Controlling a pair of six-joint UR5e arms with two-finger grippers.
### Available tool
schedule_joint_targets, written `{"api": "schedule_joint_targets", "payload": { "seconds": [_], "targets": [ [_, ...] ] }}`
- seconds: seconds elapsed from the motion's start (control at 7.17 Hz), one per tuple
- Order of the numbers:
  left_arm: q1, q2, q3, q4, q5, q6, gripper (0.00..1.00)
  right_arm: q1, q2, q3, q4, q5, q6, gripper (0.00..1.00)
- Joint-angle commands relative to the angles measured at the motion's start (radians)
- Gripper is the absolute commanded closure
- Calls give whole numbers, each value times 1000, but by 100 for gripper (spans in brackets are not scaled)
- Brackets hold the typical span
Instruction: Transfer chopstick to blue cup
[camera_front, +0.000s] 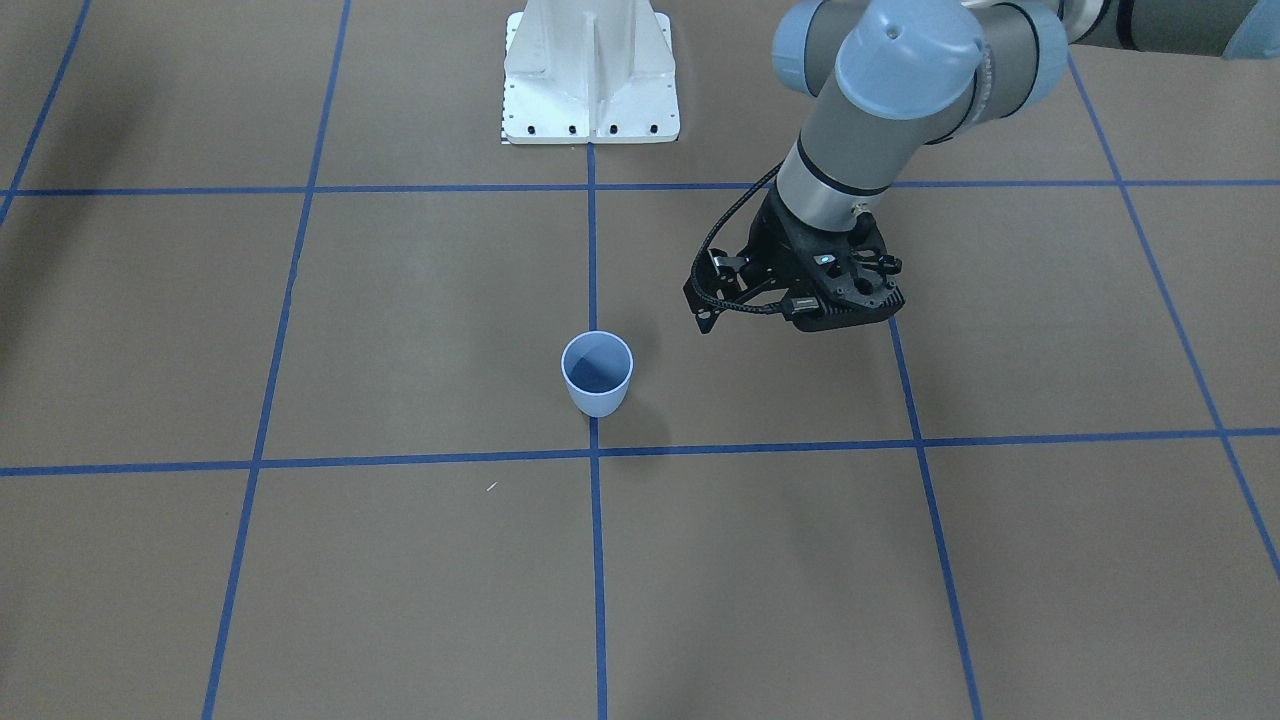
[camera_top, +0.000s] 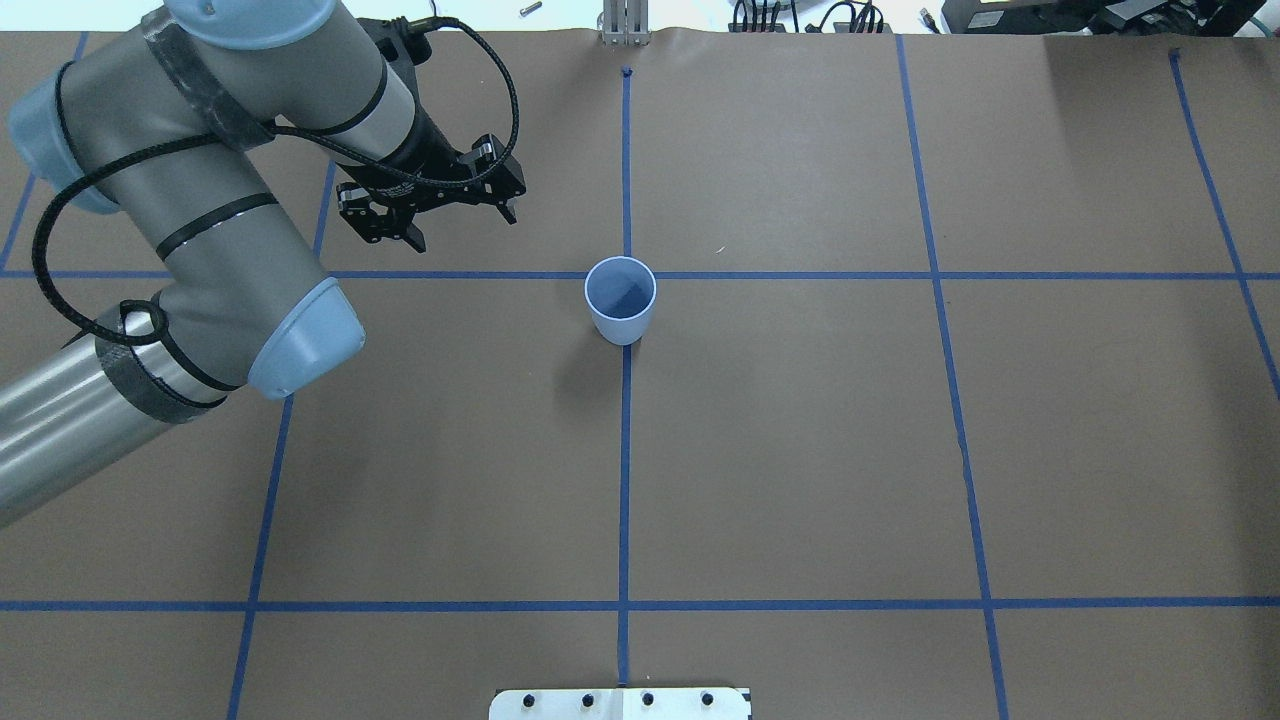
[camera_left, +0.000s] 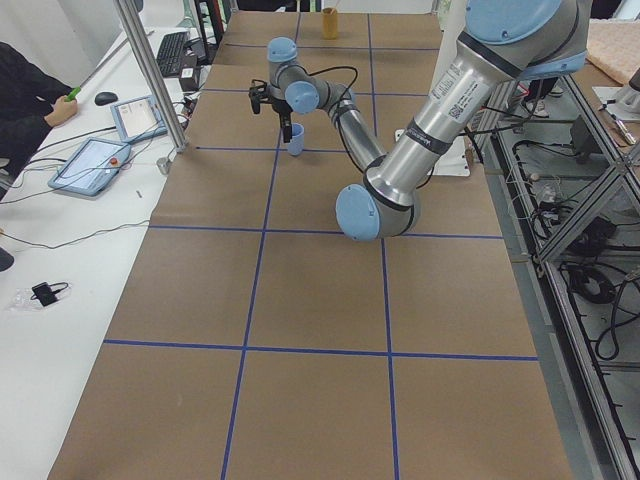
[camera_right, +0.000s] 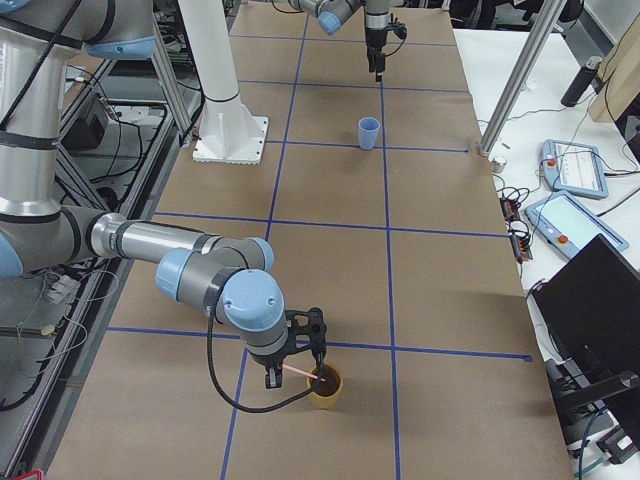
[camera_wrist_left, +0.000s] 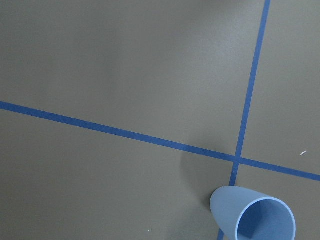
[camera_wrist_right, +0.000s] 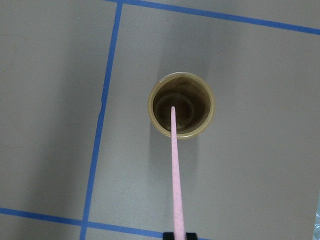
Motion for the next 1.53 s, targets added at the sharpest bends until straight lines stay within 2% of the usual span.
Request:
{"api": "schedule_joint_targets", "payload": {
  "seconds": [0.0, 0.28, 0.7, 0.98, 1.4],
  "targets": [
    [0, 17, -8, -4, -14, 2, 1, 71, 109, 59, -174, -17, -2, 100],
    [-38, 79, -60, -9, -14, 133, 1, 30, 345, 42, -348, -19, 39, 100],
    [-181, 165, -47, -1, -17, 412, 1, -221, 595, 25, -364, 99, 472, 100],
    [-320, 213, 28, -13, -144, 601, 1, -442, 759, 34, -361, 119, 808, 100],
    [-498, 216, 221, -6, -222, 929, 1, -679, 997, 34, -355, 143, 1218, 100]
  ]
}}
